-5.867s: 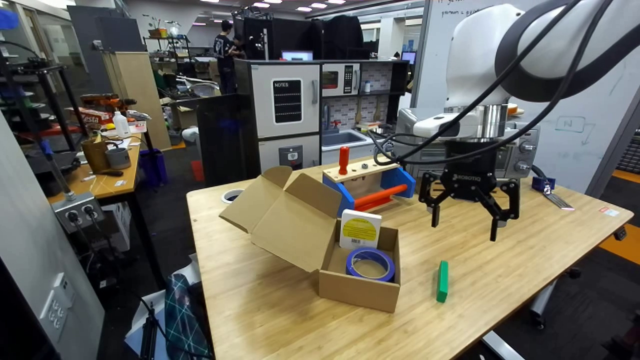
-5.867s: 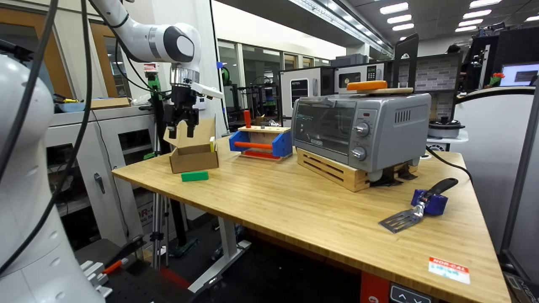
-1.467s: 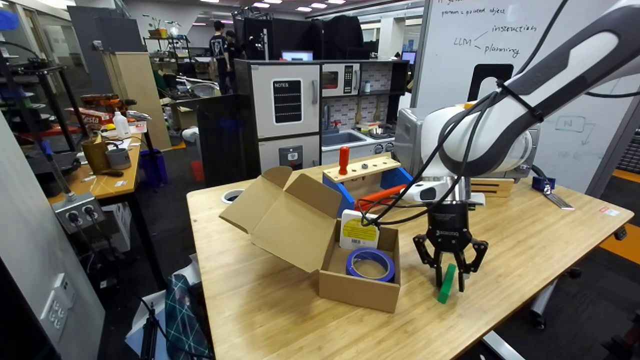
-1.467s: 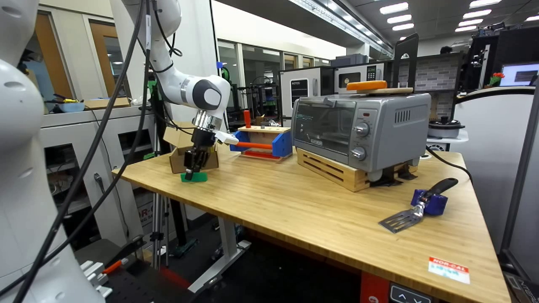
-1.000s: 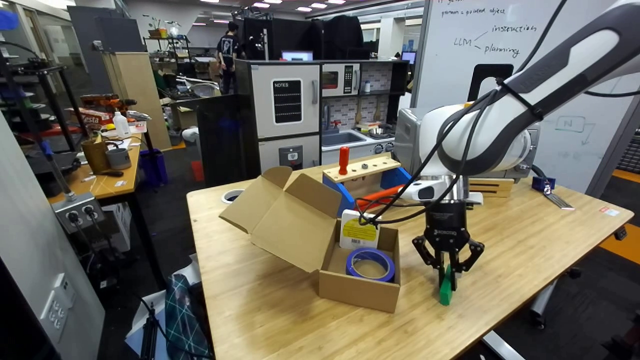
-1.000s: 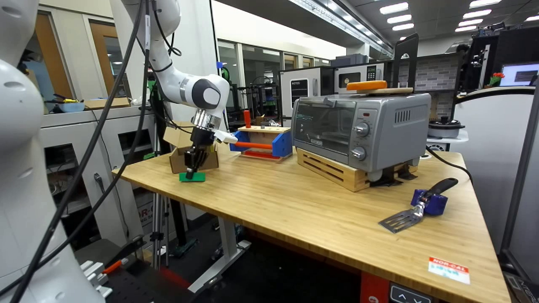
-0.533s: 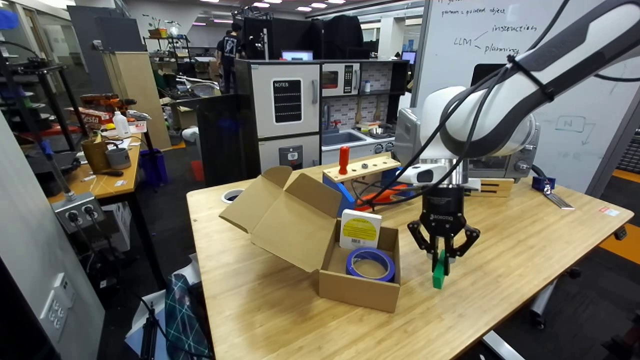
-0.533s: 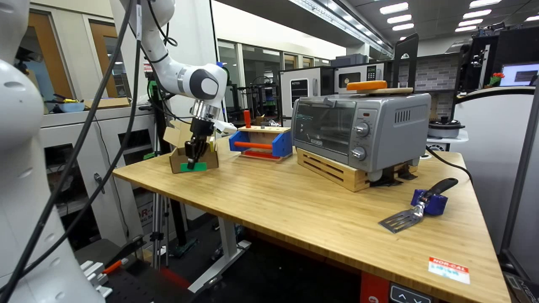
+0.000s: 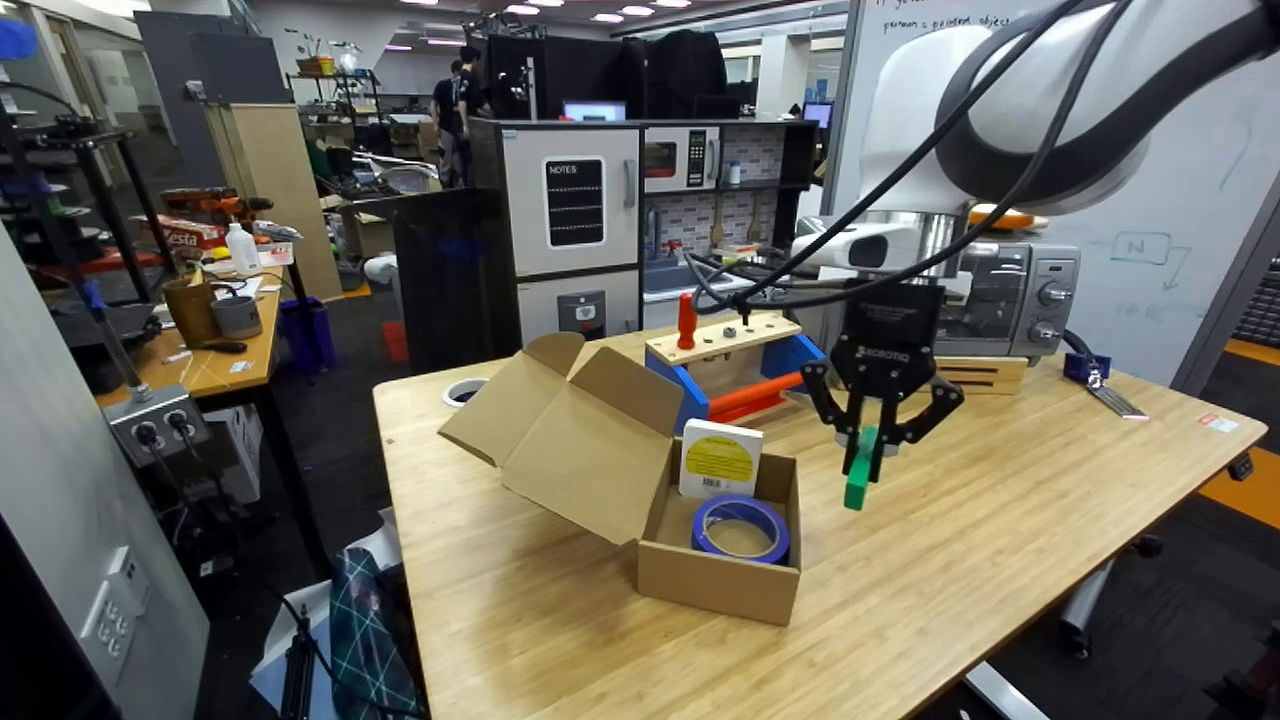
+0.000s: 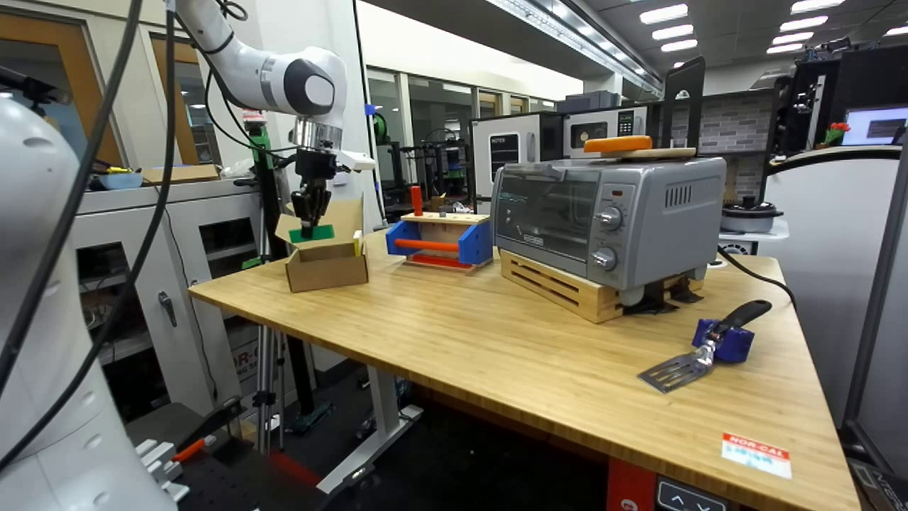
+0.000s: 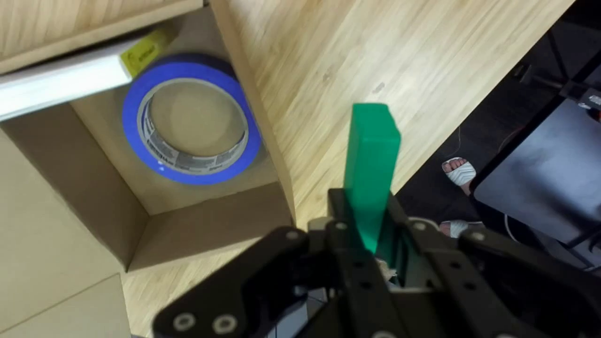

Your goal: Place the book, blue masking tape, and green block in the box

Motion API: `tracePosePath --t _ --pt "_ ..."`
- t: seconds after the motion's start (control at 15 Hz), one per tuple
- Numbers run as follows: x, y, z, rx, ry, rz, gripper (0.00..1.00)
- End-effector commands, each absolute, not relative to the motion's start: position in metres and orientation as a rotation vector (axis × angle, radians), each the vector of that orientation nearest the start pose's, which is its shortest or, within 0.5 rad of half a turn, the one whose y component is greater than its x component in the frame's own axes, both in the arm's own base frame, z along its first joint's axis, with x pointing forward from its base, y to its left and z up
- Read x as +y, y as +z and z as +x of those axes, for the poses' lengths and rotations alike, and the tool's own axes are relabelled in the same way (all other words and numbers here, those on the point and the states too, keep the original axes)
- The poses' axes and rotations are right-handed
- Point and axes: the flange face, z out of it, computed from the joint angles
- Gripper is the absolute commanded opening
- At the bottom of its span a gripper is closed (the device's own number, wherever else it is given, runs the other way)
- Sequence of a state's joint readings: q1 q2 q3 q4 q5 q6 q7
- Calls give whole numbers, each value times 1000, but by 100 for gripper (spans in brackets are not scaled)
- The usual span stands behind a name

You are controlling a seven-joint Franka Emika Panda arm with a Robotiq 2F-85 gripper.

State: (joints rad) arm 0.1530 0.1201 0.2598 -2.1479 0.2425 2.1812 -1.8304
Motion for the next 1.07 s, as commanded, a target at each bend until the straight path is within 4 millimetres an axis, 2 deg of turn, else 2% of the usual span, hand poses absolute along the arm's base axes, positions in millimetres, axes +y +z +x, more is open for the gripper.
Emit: tracePosePath --t 0.0,0.13,0.4,0.8,1.0 --pt "249 353 501 2929 160 1590 4" --pt "261 356 506 2939 161 1553 4" --pt "271 354 521 2933 152 1527 4" --pt "282 329 554 2860 70 1588 4" --pt "295 324 571 2866 64 1576 4"
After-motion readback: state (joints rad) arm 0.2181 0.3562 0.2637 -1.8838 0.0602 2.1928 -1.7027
